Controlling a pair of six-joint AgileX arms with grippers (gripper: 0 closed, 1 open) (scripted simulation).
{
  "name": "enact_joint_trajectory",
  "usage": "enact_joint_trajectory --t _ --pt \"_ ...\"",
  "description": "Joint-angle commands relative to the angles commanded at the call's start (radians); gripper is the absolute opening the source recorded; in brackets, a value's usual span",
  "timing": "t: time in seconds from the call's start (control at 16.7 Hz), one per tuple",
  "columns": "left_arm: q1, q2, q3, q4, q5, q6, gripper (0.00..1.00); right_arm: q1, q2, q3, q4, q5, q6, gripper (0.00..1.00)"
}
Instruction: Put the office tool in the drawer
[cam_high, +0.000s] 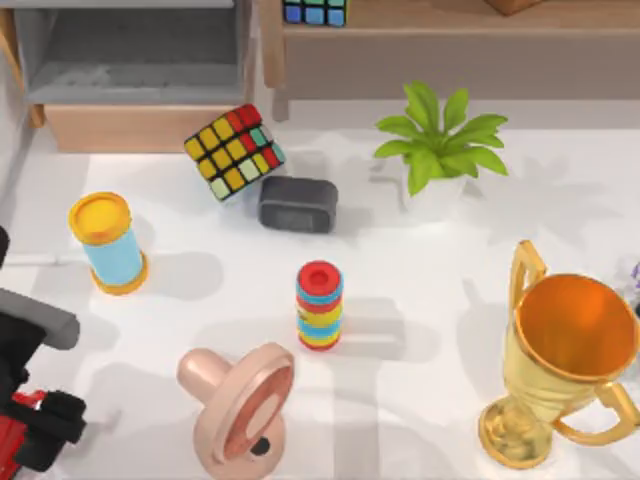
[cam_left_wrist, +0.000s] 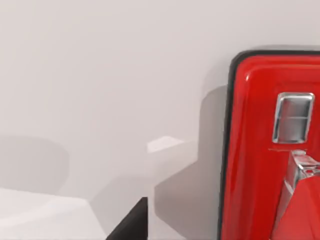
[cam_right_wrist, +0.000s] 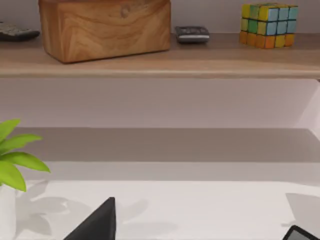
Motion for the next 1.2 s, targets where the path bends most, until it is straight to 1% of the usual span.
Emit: enact_joint_trajectory --t 0.48,0.54,1.02,1.2 --pt "0.000 0.000 0.000 0.000 0.000 0.000 0.02 0.000 0.000 0.000 0.000 0.000 0.000 1.00" --pt "0.000 0.000 0.000 0.000 0.000 0.000 0.00 0.000 0.000 0.000 0.000 0.000 0.000 1.00" --pt "0.000 -0.002 0.001 0.000 0.001 0.001 0.00 0.000 0.000 0.000 0.000 0.000 0.000 1.00" --pt "0.000 -0.017 0.018 -0.036 0.001 0.000 0.00 0.000 0.000 0.000 0.000 0.000 0.000 1.00"
